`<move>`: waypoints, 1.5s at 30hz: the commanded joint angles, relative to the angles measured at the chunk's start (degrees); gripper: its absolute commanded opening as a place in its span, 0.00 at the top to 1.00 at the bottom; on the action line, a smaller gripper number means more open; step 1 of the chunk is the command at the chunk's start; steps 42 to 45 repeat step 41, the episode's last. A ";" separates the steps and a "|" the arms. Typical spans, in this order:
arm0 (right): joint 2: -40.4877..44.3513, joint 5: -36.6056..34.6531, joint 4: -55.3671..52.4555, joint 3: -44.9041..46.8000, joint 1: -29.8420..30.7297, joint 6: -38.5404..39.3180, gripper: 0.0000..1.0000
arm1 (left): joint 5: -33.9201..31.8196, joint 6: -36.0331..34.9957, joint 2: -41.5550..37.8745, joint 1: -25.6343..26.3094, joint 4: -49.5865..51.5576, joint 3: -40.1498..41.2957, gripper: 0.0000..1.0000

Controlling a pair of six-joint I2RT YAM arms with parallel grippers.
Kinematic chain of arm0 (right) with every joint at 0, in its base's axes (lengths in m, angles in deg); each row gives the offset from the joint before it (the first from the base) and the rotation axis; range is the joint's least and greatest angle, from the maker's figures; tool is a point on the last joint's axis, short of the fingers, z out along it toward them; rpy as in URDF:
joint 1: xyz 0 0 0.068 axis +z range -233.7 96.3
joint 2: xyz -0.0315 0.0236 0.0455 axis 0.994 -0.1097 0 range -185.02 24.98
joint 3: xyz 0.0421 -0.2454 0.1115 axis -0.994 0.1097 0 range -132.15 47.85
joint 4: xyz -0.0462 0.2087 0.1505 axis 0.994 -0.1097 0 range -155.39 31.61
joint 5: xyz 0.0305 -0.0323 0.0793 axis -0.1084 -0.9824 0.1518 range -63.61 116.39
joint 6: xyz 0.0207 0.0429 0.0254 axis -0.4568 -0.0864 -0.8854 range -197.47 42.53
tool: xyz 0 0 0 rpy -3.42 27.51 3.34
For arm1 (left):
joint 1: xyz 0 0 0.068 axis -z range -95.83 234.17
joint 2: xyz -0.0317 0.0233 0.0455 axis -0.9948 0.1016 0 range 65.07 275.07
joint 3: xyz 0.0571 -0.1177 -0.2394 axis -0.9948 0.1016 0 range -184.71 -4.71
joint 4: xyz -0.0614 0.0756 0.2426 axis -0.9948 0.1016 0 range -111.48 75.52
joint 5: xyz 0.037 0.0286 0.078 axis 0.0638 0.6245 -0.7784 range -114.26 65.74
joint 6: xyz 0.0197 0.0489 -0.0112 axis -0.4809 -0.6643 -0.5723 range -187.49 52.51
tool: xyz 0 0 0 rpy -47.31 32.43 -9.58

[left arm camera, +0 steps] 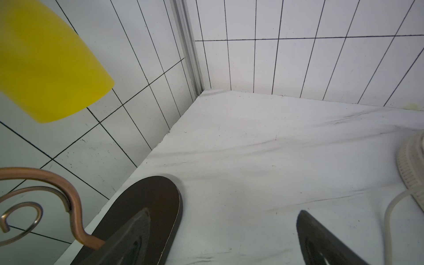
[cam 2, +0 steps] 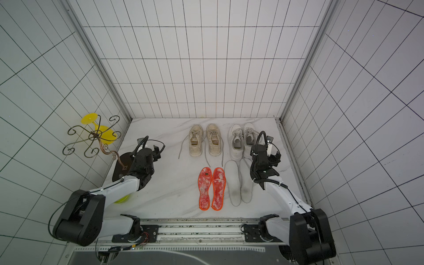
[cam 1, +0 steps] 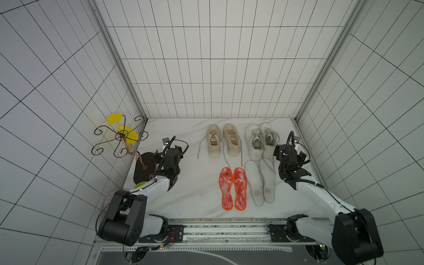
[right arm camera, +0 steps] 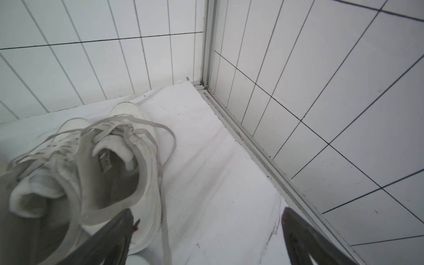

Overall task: Remove the insole from the shoe
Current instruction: Reset both arms

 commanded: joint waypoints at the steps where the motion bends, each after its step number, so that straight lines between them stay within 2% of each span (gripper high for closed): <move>1: -2.95 2.46 18.98 7.95 -4.01 1.66 0.00 | 6.25 -3.48 3.67 -1.21 -11.14 2.61 0.02; 4: -5.20 6.40 30.89 13.02 -5.21 4.69 0.00 | 11.93 -6.74 6.02 -1.49 -17.15 3.38 0.02; 6: -8.11 7.21 34.34 13.51 -5.30 6.63 0.00 | 11.90 -7.33 5.79 -1.57 -16.40 3.14 0.03; 10: -13.39 10.59 42.58 15.47 -6.35 9.19 0.01 | 12.52 -9.16 10.32 -1.69 -32.65 8.80 0.02; 11: -12.95 13.72 42.59 15.51 -6.45 9.89 0.01 | 12.76 -9.51 11.52 -1.87 -36.34 9.61 0.02; 13: -13.77 17.76 50.95 18.53 -7.06 12.06 0.01 | 13.42 -8.13 11.67 -2.86 -36.31 9.80 0.02; 16: -18.75 22.68 60.38 20.80 -8.24 12.80 0.01 | 15.90 -6.43 11.85 -4.44 -30.94 7.90 0.02; 19: -20.74 25.54 61.59 20.95 -10.23 11.56 0.01 | 16.33 -6.24 11.83 -4.69 -30.13 7.57 0.02; 21: -20.10 26.21 58.62 20.25 -10.49 11.30 0.01 | 16.28 -6.27 11.83 -4.72 -30.33 7.68 0.02; 45: -20.36 24.17 59.73 20.47 -10.26 10.90 0.01 | 16.28 -6.25 11.83 -4.72 -30.44 7.67 0.02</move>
